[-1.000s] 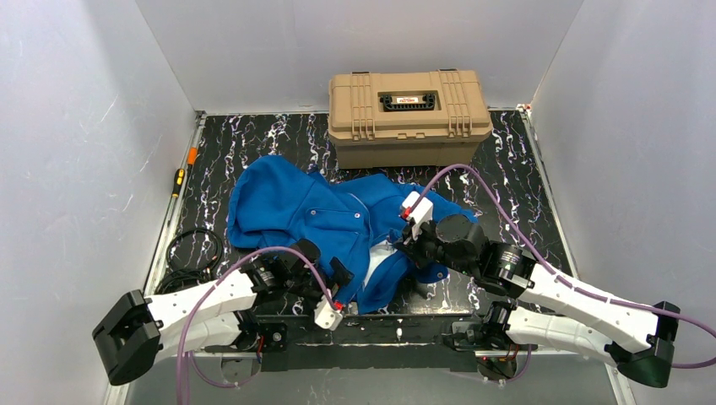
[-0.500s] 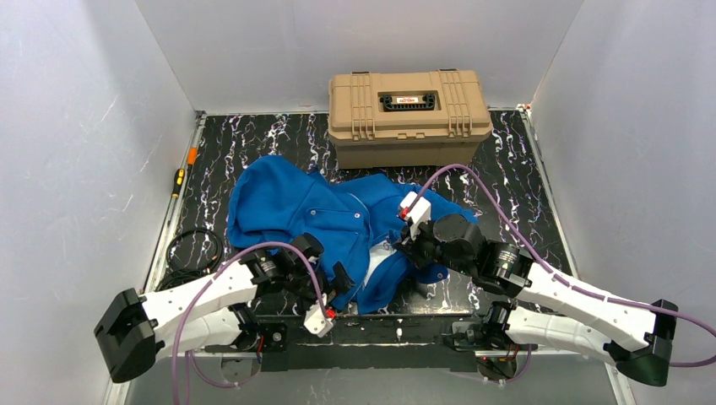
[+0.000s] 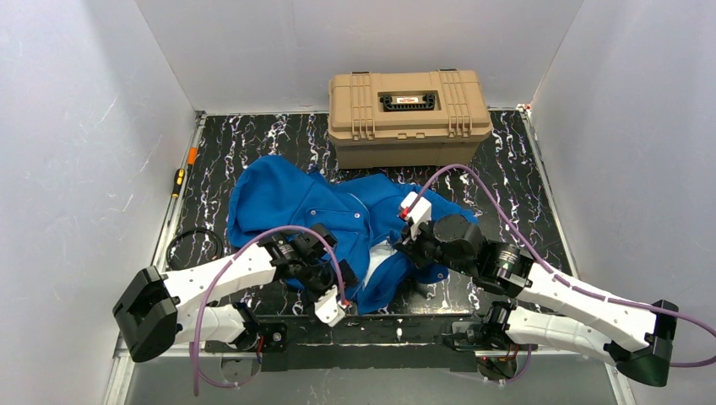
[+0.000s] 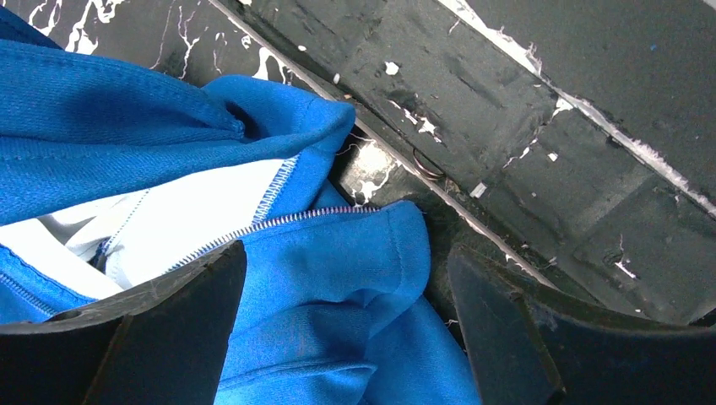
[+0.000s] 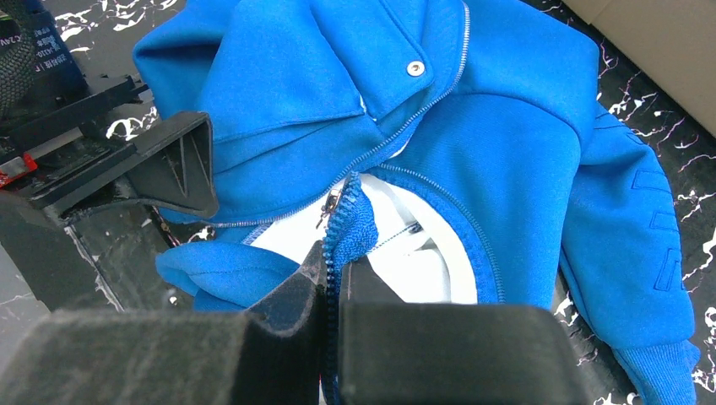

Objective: Zip up the jacket
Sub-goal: Pick up the jacket from the center of the board.

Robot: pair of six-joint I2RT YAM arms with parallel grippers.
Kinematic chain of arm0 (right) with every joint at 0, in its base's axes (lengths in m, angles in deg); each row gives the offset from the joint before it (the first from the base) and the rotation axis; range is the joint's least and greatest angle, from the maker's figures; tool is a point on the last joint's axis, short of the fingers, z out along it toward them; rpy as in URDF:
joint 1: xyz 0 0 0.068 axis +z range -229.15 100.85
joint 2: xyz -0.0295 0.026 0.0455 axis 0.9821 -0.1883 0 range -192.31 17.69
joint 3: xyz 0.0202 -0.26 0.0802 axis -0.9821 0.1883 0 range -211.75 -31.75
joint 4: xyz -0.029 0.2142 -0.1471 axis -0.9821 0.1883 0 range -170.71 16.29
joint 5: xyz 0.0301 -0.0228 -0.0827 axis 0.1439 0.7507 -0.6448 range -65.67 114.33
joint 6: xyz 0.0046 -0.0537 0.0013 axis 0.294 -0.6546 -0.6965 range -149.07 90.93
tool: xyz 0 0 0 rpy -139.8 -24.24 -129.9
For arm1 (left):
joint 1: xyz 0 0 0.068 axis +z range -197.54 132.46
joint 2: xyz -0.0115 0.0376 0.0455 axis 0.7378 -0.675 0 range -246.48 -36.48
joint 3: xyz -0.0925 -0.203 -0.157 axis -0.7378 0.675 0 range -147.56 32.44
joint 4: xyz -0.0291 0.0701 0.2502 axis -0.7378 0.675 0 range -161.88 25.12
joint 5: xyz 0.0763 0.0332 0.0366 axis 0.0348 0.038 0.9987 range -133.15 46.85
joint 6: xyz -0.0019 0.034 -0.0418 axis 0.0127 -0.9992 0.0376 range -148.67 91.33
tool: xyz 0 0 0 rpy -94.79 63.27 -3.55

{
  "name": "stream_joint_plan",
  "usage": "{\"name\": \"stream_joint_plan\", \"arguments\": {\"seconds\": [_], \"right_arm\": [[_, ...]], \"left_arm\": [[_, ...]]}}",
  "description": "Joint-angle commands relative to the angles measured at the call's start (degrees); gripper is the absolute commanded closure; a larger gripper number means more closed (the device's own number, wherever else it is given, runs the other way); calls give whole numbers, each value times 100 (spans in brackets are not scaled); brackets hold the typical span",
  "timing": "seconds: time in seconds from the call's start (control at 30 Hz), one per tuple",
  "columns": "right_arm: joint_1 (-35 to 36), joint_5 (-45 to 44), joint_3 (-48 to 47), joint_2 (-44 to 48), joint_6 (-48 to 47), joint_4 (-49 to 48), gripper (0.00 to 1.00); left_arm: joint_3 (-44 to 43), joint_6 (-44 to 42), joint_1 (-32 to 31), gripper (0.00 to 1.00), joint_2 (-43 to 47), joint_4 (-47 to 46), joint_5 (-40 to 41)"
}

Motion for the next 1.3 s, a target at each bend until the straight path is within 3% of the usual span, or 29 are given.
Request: {"name": "stream_joint_plan", "arguments": {"seconds": [0.0,0.1,0.27,0.47,0.77,0.83,0.97,1.03,1.27], "right_arm": [[12,-97,26,136,90,-39,99],[12,-80,10,109,72,-52,99],[12,-86,0,99,59,-37,99],[12,-108,9,149,98,35,99],[12,-180,9,185,85,88,99],[17,-196,9,198,93,97,99],[12,-208,9,214,113,111,99],[13,-206,-4,213,120,123,99],[12,-174,-35,202,96,133,99]], "left_arm": [[-225,485,-46,13,23,213,-256],[-263,661,-56,13,-9,239,-214],[-123,815,-89,24,-216,-210,108],[415,461,-82,30,-228,-1068,573],[685,91,-82,38,-355,-1322,914],[702,114,-82,44,-391,-1396,955],[718,175,-81,79,-428,-1583,1063],[680,218,-82,91,-380,-1575,1098],[109,875,-82,97,184,-1138,1135]]}}
